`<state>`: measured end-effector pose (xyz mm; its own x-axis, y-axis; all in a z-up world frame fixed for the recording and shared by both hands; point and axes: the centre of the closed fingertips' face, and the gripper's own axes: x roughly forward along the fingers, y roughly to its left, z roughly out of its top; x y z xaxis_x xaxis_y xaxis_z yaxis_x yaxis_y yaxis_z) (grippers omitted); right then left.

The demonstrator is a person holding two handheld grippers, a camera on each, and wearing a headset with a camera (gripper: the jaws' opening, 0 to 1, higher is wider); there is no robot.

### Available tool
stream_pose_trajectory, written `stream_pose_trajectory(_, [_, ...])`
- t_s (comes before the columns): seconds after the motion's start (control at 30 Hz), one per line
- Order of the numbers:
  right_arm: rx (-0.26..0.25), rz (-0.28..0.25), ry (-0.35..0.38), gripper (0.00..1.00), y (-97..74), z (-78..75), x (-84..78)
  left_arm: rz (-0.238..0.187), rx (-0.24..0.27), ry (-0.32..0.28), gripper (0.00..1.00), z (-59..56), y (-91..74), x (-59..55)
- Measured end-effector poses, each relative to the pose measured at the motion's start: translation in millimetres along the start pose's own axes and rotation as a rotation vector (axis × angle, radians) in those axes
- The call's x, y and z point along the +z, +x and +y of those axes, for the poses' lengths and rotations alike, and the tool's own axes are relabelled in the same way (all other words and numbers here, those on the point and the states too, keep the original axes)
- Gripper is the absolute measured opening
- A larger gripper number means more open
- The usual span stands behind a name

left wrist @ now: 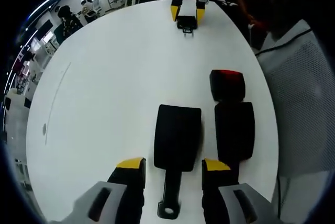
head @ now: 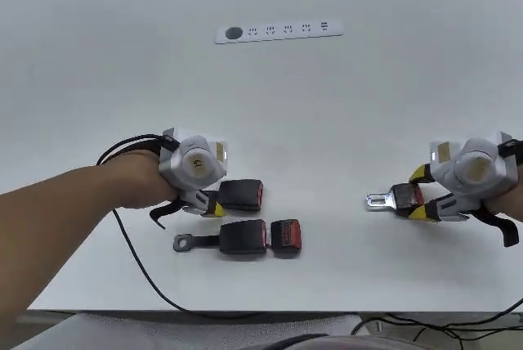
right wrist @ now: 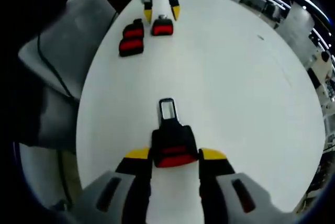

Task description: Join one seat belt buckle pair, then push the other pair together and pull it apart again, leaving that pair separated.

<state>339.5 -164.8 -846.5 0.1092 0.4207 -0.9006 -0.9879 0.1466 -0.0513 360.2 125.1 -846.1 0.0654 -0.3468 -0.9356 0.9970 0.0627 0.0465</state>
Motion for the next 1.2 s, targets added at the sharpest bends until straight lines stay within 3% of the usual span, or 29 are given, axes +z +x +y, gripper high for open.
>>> stream_pose_trajectory(0.2, [0.005, 0.003, 0.008, 0.33, -1.4, 1.2, 2.4, -0.008, -0.005, 0.027, 0.31, -2.1, 2.4, 4.8])
stream_pose_trajectory(0.43, [0.000, 0.017, 0.009, 0.33, -1.0, -0.2, 1.5, 0.013, 0.005, 0.057, 0.31, -1.4, 3.0, 4.2])
stream_pose_trajectory(0.63, [-0.009, 0.014, 0.009, 0.32, 0.0, -0.8, 4.6, 0.002, 0.019, 0.003, 0.31, 0.5, 4.8, 2.6])
stream_pose_trajectory(0.97, [-0.010, 0.007, 0.007, 0.32, 7.5, -2.5, 20.3, 0.014, 0.023, 0.011, 0.31, 1.1, 6.5, 1.2])
stream_pose_trajectory(1.2, [-0.006, -0.017, 0.003, 0.32, 21.1, -4.7, 42.8, 0.015, 0.019, 0.010, 0.31, 1.5, 7.7, 0.7])
